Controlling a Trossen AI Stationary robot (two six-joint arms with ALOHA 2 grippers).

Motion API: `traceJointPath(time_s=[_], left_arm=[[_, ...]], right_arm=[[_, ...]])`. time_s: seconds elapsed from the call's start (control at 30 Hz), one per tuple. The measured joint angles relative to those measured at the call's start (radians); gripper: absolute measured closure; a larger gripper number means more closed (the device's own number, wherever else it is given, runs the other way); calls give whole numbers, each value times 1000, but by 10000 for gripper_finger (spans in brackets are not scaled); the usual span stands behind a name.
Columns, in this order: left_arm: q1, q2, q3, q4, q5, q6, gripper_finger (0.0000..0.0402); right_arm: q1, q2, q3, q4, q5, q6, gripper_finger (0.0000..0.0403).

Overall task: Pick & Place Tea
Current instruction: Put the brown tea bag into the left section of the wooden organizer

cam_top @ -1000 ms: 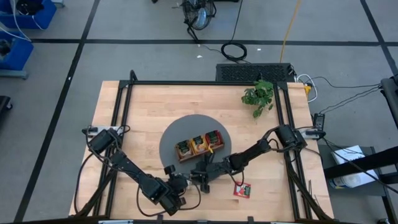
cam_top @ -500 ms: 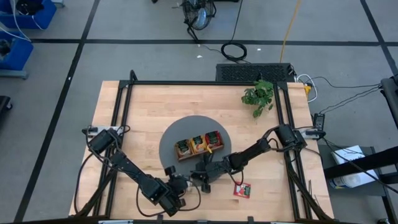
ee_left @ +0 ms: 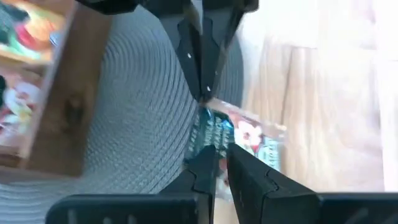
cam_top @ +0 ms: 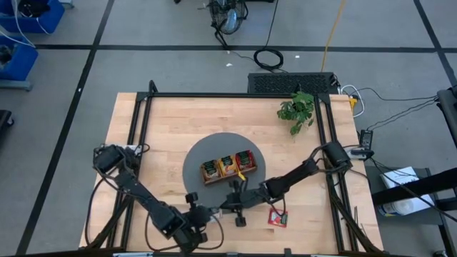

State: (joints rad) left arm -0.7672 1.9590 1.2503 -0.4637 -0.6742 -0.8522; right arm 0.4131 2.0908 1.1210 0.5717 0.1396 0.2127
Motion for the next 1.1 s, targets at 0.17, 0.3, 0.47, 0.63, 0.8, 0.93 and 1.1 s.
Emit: traceJointPath(time_s=[0.17,0.3,0.47,0.63,0.8,0.93,1.1], left_arm=[[-45,-23,0,3,-78,13,355],[-72,-32,1,-10,-86,-1,355],[-108,-54,3,-74,-89,-92,355],[-135,-56,2,-155,-86,-179,355],[-137,-56,2,-195,-90,-225,355],[-137,-56,2,-195,-92,-226,355],[-137,-56,2,-196,-94,-220,355]], right_arm=[[16,-75,0,-76,18,-78,403],[15,-160,0,-180,70,-152,403],[-5,-275,0,-258,108,-271,403],[-59,-347,1,-358,67,-436,403],[-122,-343,0,-341,69,-496,403],[-169,-335,0,-335,69,-549,403],[-217,-336,0,-326,66,-572,403]])
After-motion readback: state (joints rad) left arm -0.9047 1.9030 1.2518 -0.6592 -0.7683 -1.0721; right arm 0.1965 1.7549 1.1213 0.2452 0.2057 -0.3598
